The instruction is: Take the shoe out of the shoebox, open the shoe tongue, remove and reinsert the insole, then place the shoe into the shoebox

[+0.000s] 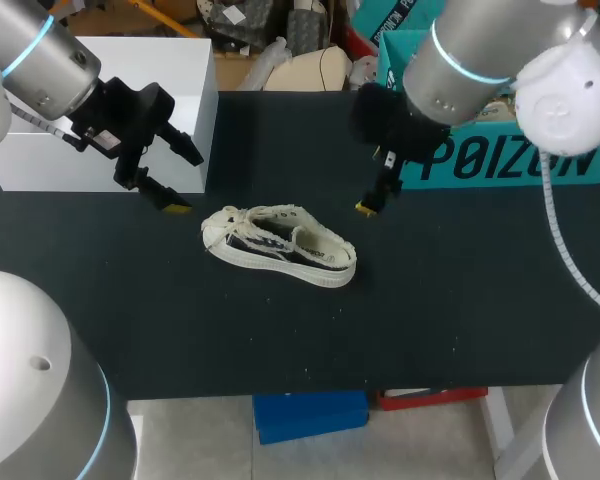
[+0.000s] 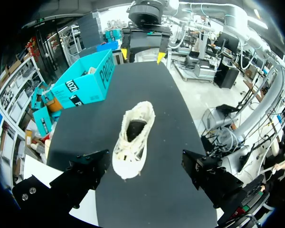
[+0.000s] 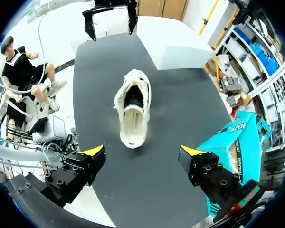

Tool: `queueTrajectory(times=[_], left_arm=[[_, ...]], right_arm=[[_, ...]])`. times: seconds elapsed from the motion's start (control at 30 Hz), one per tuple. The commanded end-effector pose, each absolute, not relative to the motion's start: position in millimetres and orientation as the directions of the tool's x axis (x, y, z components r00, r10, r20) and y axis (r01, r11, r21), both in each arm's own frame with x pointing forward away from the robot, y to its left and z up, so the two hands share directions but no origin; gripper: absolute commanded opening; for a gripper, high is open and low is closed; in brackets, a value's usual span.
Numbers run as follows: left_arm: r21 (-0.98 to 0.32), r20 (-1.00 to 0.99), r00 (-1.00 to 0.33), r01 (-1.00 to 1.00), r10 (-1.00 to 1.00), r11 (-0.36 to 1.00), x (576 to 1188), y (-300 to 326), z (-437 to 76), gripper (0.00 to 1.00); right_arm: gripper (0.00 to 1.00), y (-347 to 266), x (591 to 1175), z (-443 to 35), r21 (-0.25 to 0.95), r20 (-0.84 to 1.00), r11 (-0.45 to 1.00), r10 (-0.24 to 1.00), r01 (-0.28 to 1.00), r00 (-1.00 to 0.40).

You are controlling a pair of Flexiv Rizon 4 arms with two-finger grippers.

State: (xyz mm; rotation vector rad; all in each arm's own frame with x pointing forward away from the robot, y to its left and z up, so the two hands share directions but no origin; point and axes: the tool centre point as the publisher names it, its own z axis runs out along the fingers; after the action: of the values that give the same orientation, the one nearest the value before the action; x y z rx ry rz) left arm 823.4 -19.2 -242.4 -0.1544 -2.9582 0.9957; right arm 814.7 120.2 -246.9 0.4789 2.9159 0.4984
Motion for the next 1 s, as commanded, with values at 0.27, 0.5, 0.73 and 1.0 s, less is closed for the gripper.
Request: queueTrajectory(times=[0.27,0.5,0.73,1.0], left_arm=[[-0.605,-0.019,-0.995,0.09,0.099,0.791,823.4,-19.2,-244.2,1.0],[-0.605,-0.019,-0.995,0.09,0.099,0.791,823.4,-19.2,-244.2,1.0],[-0.605,-0.019,-0.995,0.09,0.099,0.791,823.4,-19.2,-244.2,1.0],[-0.605,-0.019,-0.995,0.09,0.099,0.791,823.4,-19.2,-244.2,1.0]], right_arm=[[1.0,126.0,806.3,-267.7,0.367,-0.099,0.89,0.327,0.271,-0.94],[1.0,126.0,806.3,-267.7,0.367,-0.099,0.89,0.327,0.271,-0.94],[1.0,124.1,804.1,-284.9,0.447,-0.09,0.855,0.335,0.263,-0.938],[1.0,126.0,783.9,-312.7,0.663,-0.072,0.69,0.448,0.293,-0.891]])
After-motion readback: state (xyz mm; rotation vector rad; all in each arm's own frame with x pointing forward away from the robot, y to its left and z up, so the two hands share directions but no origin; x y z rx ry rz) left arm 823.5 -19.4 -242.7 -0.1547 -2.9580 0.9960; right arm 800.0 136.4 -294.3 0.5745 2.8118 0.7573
